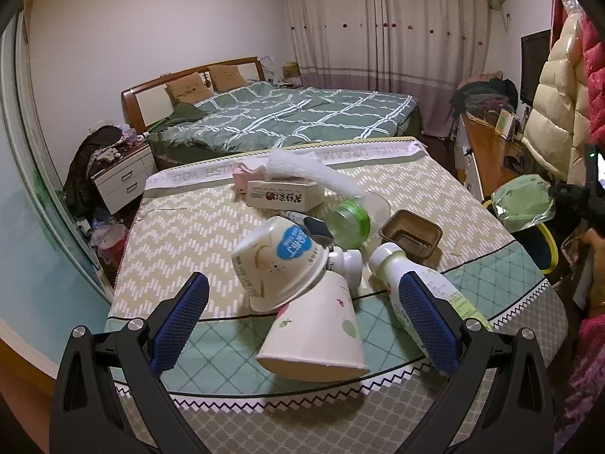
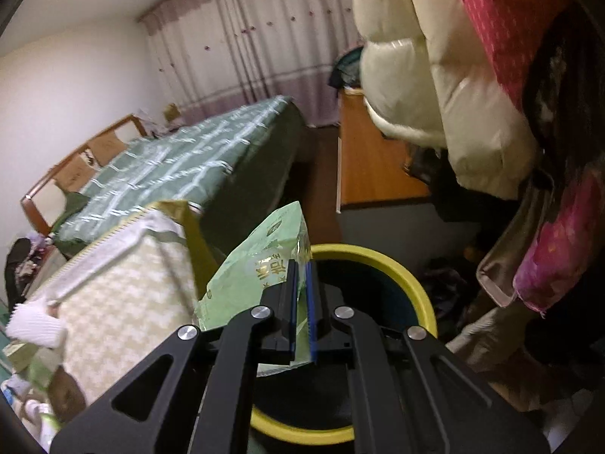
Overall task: Collect trash
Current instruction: 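Carry the green bag over the yellow bin and open the right tool, then reach the left tool to the white paper cup and grasp its rim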
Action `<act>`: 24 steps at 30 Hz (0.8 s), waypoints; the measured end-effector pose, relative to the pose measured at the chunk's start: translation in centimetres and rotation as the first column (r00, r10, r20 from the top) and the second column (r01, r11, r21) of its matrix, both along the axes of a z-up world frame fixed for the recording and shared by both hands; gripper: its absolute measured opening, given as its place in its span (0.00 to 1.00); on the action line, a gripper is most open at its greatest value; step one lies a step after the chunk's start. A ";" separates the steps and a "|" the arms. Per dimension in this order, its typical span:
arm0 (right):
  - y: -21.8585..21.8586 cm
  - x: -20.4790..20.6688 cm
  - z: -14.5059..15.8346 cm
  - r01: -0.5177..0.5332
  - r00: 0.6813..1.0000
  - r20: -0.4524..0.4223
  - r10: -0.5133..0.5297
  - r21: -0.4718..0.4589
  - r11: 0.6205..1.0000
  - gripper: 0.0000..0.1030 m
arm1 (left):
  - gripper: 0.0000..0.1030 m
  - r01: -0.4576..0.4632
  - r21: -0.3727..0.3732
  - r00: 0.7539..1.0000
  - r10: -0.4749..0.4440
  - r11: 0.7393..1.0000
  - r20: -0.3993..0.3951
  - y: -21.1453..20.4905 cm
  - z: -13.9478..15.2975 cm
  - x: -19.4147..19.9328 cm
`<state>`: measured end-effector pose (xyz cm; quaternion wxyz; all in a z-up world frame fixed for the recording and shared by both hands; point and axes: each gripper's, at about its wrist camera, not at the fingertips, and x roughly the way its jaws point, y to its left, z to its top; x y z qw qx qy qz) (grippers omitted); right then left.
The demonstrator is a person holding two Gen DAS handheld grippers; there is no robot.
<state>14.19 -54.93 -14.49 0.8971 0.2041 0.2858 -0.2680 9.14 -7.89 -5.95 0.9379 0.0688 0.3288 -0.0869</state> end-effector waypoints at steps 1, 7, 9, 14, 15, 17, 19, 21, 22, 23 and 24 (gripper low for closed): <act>-0.2 0.1 -0.3 0.011 1.000 -0.013 -0.011 0.000 1.000 0.07 | 0.96 0.001 0.000 1.000 -0.001 1.000 -0.002 -0.1 -0.1 0.1; 0.1 0.0 -0.7 0.014 1.000 -0.013 -0.014 -0.004 1.000 0.25 | 0.96 0.005 0.007 1.000 -0.004 1.000 -0.023 -0.2 -0.8 0.1; 1.3 -0.2 -0.4 -0.015 1.000 -0.003 0.015 -0.011 1.000 0.27 | 0.96 0.008 0.003 0.999 -0.008 1.000 -0.035 -0.1 -1.0 0.1; 4.9 -0.5 0.4 -0.102 0.995 0.019 0.103 -0.031 0.994 0.33 | 0.96 0.014 0.008 0.998 -0.014 1.000 -0.057 0.1 -1.6 0.1; 5.5 -0.6 0.5 -0.119 0.993 0.021 0.120 -0.032 0.992 0.34 | 0.95 0.015 0.010 0.998 -0.015 1.000 -0.061 0.1 -1.8 0.1; 6.7 -0.8 0.5 -0.150 0.988 0.026 0.151 -0.027 0.988 0.35 | 0.95 0.011 0.018 0.997 -0.009 1.000 -0.071 0.2 -2.2 0.1; 7.6 -0.9 0.5 -0.176 0.984 0.028 0.176 -0.022 0.984 0.36 | 0.95 0.004 0.017 0.996 -0.003 1.000 -0.088 0.3 -2.8 0.1; 8.3 -1.0 0.6 -0.195 0.980 0.030 0.196 -0.016 0.981 0.37 | 0.95 0.003 0.017 0.995 -0.001 1.000 -0.103 0.4 -3.2 0.2; 8.7 -1.0 0.6 -0.202 0.979 0.031 0.203 -0.014 0.979 0.37 | 0.95 0.002 0.019 0.994 0.000 1.000 -0.107 0.4 -3.4 0.2; 8.9 -1.1 0.6 -0.209 0.977 0.032 0.209 -0.014 0.978 0.37 | 0.95 0.001 0.024 0.994 0.001 1.000 -0.109 0.4 -3.6 0.2; 9.0 -1.1 0.7 -0.214 0.976 0.033 0.214 -0.013 0.977 0.38 | 0.95 0.002 0.030 0.994 0.001 1.000 -0.111 0.3 -3.8 0.2</act>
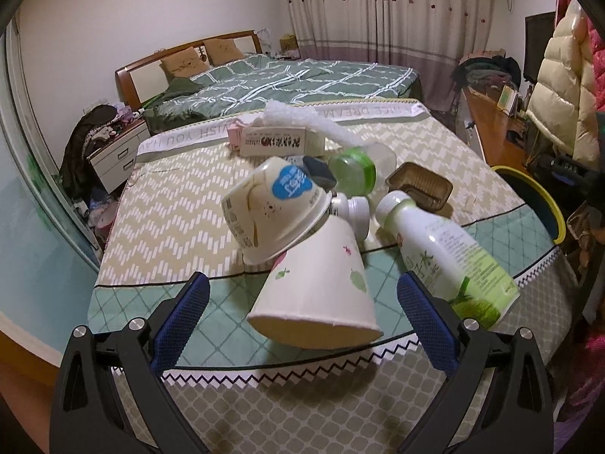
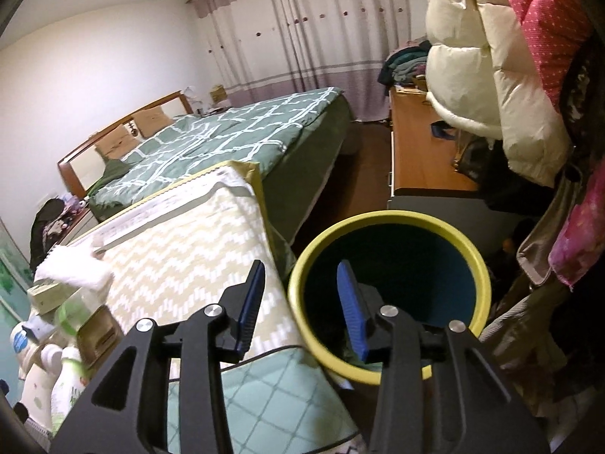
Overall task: Collect trash
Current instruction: 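Reach the left tool to the white paper cup and grasp its rim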
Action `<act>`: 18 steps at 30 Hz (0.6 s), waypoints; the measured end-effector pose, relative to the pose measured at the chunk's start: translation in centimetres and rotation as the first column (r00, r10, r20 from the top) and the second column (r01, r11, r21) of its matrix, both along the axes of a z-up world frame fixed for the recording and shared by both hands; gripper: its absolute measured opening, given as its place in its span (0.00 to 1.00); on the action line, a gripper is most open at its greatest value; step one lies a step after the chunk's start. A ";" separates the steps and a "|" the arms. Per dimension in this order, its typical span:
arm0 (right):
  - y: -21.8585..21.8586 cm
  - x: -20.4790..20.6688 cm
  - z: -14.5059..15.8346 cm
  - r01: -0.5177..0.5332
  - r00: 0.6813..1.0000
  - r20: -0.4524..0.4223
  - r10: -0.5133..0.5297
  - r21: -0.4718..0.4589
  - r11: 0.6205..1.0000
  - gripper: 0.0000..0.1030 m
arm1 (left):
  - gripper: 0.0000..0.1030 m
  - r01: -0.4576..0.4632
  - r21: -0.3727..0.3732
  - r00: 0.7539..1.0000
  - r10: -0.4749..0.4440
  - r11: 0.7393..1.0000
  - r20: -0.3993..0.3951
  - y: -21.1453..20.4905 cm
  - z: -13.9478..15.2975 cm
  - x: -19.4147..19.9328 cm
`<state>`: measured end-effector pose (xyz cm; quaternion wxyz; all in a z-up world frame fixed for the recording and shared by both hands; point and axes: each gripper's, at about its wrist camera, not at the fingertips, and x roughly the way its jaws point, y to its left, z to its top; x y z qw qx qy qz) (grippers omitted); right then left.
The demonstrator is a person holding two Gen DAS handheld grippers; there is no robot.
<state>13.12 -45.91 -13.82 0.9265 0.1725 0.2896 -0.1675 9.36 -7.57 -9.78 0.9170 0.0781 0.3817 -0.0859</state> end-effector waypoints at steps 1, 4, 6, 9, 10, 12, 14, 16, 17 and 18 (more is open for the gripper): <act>0.1 0.0 0.0 -0.004 1.000 0.001 0.004 0.003 1.000 0.38 | 0.95 0.003 0.005 1.000 -0.003 1.000 -0.001 -0.1 -0.1 0.0; 0.4 -0.2 0.1 -0.013 1.000 0.004 0.013 0.010 1.000 0.38 | 0.95 0.016 0.025 1.000 -0.016 1.000 0.000 -0.2 -0.6 0.1; 0.4 -0.3 0.1 -0.018 1.000 0.004 0.018 0.018 1.000 0.39 | 0.95 0.031 0.049 1.000 -0.031 0.998 0.000 -0.3 -0.9 0.1; 0.5 -0.3 -0.2 -0.024 1.000 0.001 0.024 0.028 0.999 0.40 | 0.95 0.046 0.079 0.999 -0.045 0.996 -0.010 -0.5 -1.4 0.3; 0.3 -0.3 -0.3 -0.027 1.000 -0.001 0.027 0.032 0.999 0.40 | 0.95 0.055 0.082 0.998 -0.054 0.995 -0.016 -0.6 -1.6 0.4; 0.3 -0.2 -0.5 -0.033 0.999 -0.003 0.033 0.039 0.999 0.40 | 0.95 0.068 0.093 0.997 -0.066 0.993 -0.026 -0.8 -1.9 0.6; 0.4 -0.1 -0.6 -0.039 0.999 -0.006 0.039 0.044 0.998 0.40 | 0.95 0.080 0.105 0.997 -0.077 0.991 -0.033 -0.9 -2.3 0.7; 0.5 0.0 -0.7 -0.046 0.999 -0.006 0.046 0.049 0.998 0.40 | 0.95 0.087 0.111 0.996 -0.083 0.990 -0.041 -1.2 -2.7 0.9; 0.5 0.0 -0.7 -0.049 0.999 -0.006 0.049 0.051 0.998 0.40 | 0.95 0.088 0.109 0.996 -0.084 0.990 -0.043 -1.2 -2.9 0.9; 0.5 0.0 -0.7 -0.050 0.999 -0.006 0.051 0.050 0.997 0.40 | 0.95 0.089 0.107 0.995 -0.084 0.990 -0.047 -1.2 -3.0 1.1</act>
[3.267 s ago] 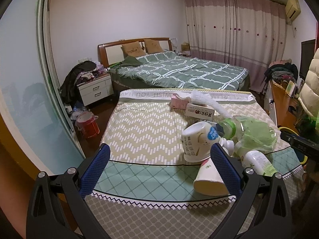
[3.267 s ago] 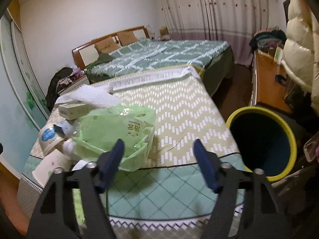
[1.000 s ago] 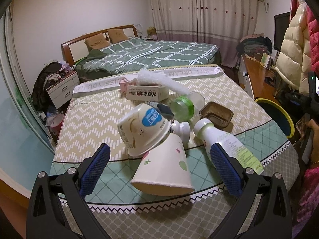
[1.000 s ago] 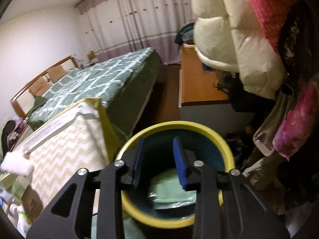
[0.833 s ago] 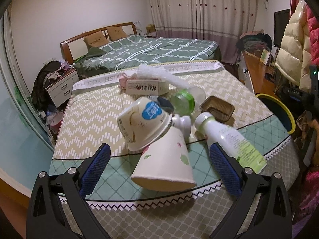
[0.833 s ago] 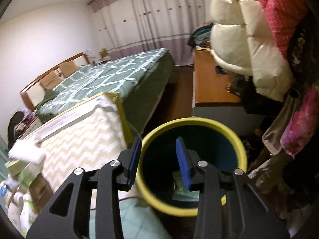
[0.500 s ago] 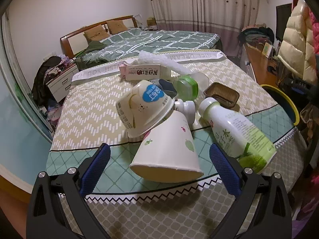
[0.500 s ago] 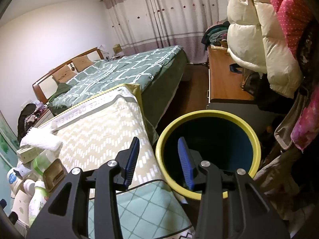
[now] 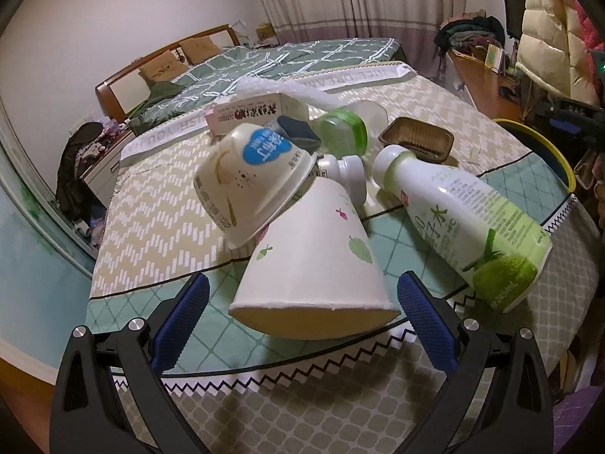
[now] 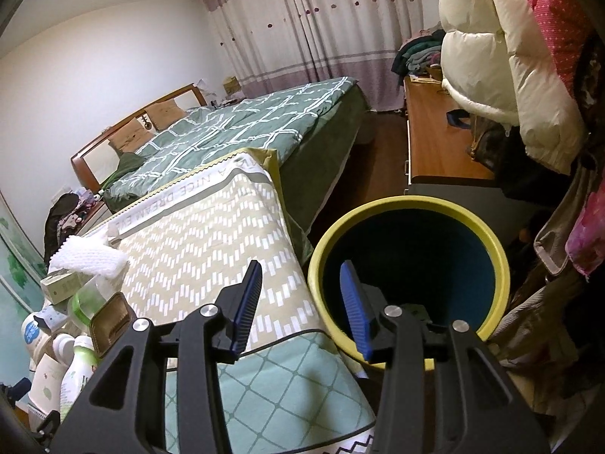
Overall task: Collect trash
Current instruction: 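Reach the left tool to the white paper cup and grasp its rim, then carry the paper cup over the yellow bin and open the left tool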
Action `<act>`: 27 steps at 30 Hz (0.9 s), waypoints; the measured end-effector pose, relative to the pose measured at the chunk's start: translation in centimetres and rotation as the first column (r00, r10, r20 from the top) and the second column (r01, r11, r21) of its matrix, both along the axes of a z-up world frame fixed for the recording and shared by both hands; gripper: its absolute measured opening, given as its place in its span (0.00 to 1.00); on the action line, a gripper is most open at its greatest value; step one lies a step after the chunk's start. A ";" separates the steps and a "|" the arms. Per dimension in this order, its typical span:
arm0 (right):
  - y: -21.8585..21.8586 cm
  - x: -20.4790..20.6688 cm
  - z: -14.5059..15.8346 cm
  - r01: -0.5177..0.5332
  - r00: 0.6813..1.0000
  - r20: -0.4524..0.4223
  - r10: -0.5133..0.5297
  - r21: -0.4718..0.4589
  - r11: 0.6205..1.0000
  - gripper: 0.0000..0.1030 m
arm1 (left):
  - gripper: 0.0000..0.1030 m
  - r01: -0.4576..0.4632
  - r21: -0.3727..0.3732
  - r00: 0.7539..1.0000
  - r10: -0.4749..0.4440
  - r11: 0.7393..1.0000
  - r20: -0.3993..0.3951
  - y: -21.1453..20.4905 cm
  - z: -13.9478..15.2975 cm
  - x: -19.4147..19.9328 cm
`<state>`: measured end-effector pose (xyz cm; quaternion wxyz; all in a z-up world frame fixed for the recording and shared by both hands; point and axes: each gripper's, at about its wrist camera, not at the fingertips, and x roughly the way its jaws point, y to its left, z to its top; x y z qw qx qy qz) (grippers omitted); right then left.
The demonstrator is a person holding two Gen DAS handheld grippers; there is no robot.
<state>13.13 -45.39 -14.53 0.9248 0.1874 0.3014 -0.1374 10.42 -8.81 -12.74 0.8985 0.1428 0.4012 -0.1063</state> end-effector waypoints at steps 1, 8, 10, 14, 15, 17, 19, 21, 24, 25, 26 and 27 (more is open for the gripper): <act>0.0 0.0 -0.1 -0.001 1.000 0.000 0.001 0.000 1.000 0.40 | 0.95 0.000 -0.001 1.000 0.000 1.000 -0.001 0.0 -0.1 0.0; -0.1 -0.1 0.0 -0.008 1.000 0.003 0.008 0.006 1.000 0.40 | 0.75 0.023 -0.045 0.999 -0.024 0.999 -0.031 0.3 -0.3 0.1; 0.0 0.0 0.0 -0.011 1.000 0.003 0.011 0.006 1.000 0.40 | 0.70 0.044 -0.059 0.998 -0.046 0.997 -0.032 0.4 0.2 -0.2; 0.1 -0.2 0.2 -0.016 1.000 0.010 0.016 0.009 1.000 0.40 | 0.67 0.076 -0.094 0.996 -0.081 0.993 -0.044 0.9 1.2 -1.2; 0.1 -0.3 0.2 -0.017 1.000 0.012 0.016 0.010 1.000 0.40 | 0.66 0.081 -0.094 0.996 -0.085 0.992 -0.041 1.0 1.5 -1.5; 0.1 -0.4 0.3 -0.018 1.000 0.016 0.018 0.012 1.000 0.40 | 0.66 0.092 -0.096 0.995 -0.096 0.991 -0.037 1.1 2.1 -2.2; 0.0 -0.6 0.4 -0.019 1.000 0.020 0.019 0.013 1.000 0.40 | 0.66 0.099 -0.100 0.994 -0.102 0.990 -0.028 1.3 2.7 -2.9; 0.1 -0.7 0.6 -0.020 1.000 0.025 0.020 0.014 1.000 0.40 | 0.66 0.106 -0.104 0.994 -0.108 0.989 -0.011 1.2 3.3 -3.5; 0.0 -1.0 0.7 -0.022 0.999 0.032 0.022 0.016 1.000 0.40 | 0.66 0.111 -0.099 0.994 -0.109 0.989 0.017 1.1 4.2 -4.2; 0.0 -1.0 0.8 -0.023 0.999 0.034 0.023 0.018 1.000 0.40 | 0.66 0.111 -0.092 0.994 -0.109 0.990 0.027 1.0 4.5 -4.3; -0.1 -1.1 0.8 -0.024 0.999 0.036 0.023 0.019 1.000 0.40 | 0.66 0.112 -0.089 0.993 -0.110 0.990 0.031 0.8 4.7 -4.4; -0.1 -1.3 0.9 -0.023 0.999 0.039 0.022 0.019 1.000 0.40 | 0.65 0.115 -0.088 0.993 -0.112 0.989 0.035 0.7 4.8 -4.4</act>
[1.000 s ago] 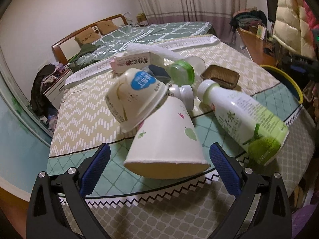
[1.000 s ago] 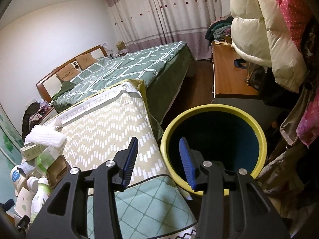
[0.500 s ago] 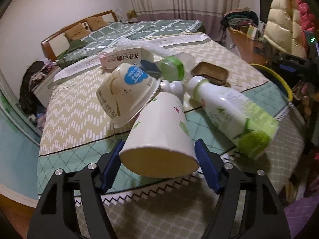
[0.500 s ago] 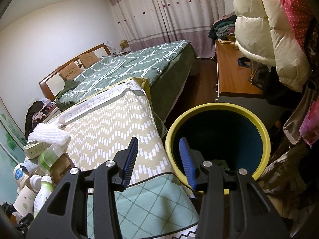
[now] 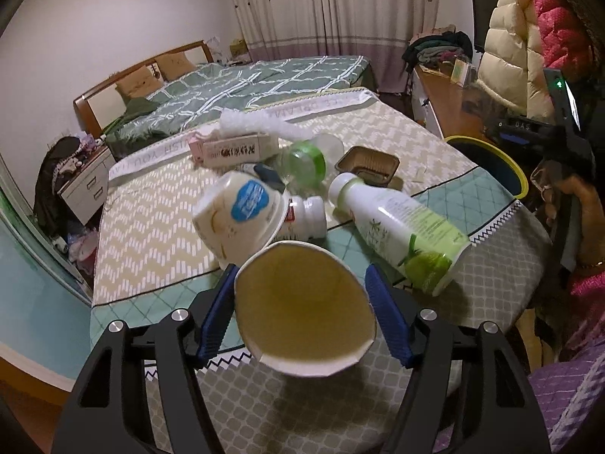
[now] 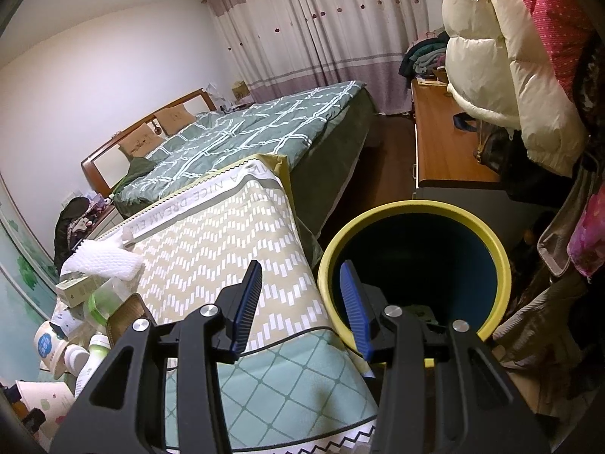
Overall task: Collect trash
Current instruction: 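Carry the paper cup over the yellow bin and open the left tool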
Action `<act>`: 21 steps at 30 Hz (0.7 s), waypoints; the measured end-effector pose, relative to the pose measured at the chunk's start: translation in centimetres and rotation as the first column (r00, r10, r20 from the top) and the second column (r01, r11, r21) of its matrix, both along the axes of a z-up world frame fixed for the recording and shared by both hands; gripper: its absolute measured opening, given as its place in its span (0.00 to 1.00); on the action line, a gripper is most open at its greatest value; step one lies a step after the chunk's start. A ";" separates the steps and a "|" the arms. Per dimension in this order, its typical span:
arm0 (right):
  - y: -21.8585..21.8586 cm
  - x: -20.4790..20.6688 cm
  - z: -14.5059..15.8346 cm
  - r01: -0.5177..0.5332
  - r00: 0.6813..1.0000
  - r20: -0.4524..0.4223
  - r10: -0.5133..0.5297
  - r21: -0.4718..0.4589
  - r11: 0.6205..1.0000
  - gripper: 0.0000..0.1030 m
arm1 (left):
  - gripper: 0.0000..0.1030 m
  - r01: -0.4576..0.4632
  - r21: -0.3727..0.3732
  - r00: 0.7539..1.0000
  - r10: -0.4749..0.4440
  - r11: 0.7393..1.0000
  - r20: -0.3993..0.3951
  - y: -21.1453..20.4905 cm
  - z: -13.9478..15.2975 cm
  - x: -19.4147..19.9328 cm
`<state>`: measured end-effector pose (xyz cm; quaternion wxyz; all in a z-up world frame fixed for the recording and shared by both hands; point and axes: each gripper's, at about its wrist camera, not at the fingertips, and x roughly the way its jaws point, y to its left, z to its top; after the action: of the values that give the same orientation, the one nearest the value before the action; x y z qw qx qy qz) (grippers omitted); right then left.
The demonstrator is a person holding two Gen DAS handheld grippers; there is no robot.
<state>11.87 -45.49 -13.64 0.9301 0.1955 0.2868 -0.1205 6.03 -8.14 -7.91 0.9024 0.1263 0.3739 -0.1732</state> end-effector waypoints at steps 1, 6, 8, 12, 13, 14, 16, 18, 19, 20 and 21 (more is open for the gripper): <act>-0.1 -0.1 0.0 0.001 1.000 0.002 -0.001 0.001 1.000 0.40 | 0.65 0.003 0.001 1.000 -0.003 1.000 0.004 -0.1 0.1 0.0; -0.8 -0.7 0.0 0.012 1.000 0.009 -0.012 0.009 1.000 0.40 | 0.65 0.015 0.007 1.000 -0.015 1.000 0.024 -1.0 0.9 0.1; -1.1 -0.9 0.0 0.015 1.000 0.010 -0.015 0.013 1.000 0.40 | 0.65 0.020 0.009 0.999 -0.021 1.000 0.033 -1.2 1.2 0.1; -1.5 -1.1 -0.2 0.018 1.000 0.013 -0.018 0.023 1.000 0.40 | 0.65 0.025 0.015 0.998 -0.025 1.000 0.056 -1.7 2.1 0.3; -1.6 -1.2 -0.3 0.018 1.000 0.014 -0.019 0.025 1.000 0.40 | 0.65 0.025 0.015 0.998 -0.026 1.000 0.063 -1.8 2.3 0.4; -1.7 -1.2 -0.3 0.019 1.000 0.014 -0.019 0.027 0.999 0.40 | 0.65 0.027 0.014 0.997 -0.028 1.000 0.067 -1.9 2.5 0.4; -1.9 -1.3 -0.4 0.022 1.000 0.013 -0.022 0.032 0.999 0.40 | 0.65 0.030 0.013 0.997 -0.030 0.999 0.074 -2.2 3.0 0.9; -2.1 -1.3 -0.6 0.024 1.000 0.012 -0.024 0.037 0.999 0.40 | 0.65 0.032 0.011 0.996 -0.033 0.999 0.082 -2.6 3.4 1.5; -2.1 -1.3 -0.6 0.025 1.000 0.012 -0.025 0.039 0.999 0.40 | 0.65 0.034 0.010 0.996 -0.035 0.999 0.087 -2.8 3.6 1.8; -2.1 -1.4 -0.6 0.026 1.000 0.012 -0.026 0.039 0.999 0.40 | 0.65 0.036 0.009 0.995 -0.037 0.999 0.094 -3.0 4.0 2.2; -2.3 -1.4 -0.7 0.027 1.000 0.012 -0.028 0.039 0.999 0.40 | 0.65 0.039 0.007 0.994 -0.040 0.999 0.100 -3.1 4.3 2.5</act>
<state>10.46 -47.75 -14.31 0.9261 0.2184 0.2804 -0.1264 8.52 -11.19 -3.64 0.9161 0.1443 0.3260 -0.1834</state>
